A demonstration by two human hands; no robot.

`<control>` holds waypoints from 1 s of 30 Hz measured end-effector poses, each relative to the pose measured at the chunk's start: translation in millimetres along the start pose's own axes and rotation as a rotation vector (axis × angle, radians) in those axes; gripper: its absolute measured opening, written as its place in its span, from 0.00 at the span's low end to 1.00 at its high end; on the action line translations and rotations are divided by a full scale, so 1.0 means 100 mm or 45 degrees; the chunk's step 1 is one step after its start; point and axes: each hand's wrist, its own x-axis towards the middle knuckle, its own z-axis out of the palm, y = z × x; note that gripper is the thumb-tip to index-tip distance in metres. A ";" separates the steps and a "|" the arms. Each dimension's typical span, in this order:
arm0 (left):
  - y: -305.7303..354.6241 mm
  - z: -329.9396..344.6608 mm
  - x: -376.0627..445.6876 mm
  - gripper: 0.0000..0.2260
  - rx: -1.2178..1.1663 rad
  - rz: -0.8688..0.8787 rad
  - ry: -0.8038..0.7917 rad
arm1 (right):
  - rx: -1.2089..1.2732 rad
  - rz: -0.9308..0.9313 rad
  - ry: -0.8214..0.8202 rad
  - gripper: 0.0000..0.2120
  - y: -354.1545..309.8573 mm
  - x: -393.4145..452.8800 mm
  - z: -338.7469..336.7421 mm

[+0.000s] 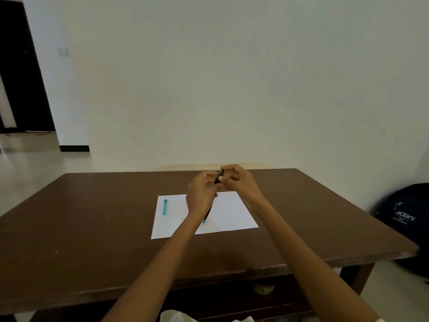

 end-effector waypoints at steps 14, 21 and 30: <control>-0.20 0.50 0.13 0.24 -1.866 -0.738 0.061 | 0.848 0.127 0.497 0.14 -0.43 0.57 -0.04; -0.43 0.56 0.06 0.30 -2.189 -0.670 -0.086 | 0.945 0.201 0.324 0.22 -0.36 0.73 0.04; -0.50 0.56 -0.06 0.32 -2.284 -0.722 0.048 | 1.114 0.242 0.446 0.18 -0.10 0.60 0.08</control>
